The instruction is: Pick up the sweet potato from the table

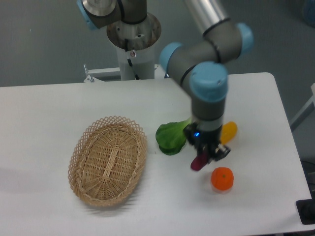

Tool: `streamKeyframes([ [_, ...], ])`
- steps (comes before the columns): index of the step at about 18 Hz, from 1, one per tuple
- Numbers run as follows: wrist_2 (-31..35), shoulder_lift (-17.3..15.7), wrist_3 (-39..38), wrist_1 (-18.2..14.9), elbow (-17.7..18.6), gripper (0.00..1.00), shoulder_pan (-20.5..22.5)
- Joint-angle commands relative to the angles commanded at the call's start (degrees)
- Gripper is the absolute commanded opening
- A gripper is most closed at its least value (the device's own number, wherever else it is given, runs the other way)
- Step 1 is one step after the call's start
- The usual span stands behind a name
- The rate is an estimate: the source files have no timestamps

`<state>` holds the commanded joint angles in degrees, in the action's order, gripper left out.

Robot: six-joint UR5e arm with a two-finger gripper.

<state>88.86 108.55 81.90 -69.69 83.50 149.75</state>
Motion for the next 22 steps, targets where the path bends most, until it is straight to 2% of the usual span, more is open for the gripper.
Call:
streamKeyframes([
  [3, -0.61, -1.84, 3.79, -0.44, -0.18, 0.3, 3.17],
  [6, -0.62, -2.02, 5.73, -0.8, -0.27, 0.3, 4.49],
  [8, -0.7, -2.02, 5.82, -0.88, -1.14, 0.3, 4.67],
  [22, -0.88, -2.02, 5.73, -0.27, -1.41, 0.3, 4.58],
])
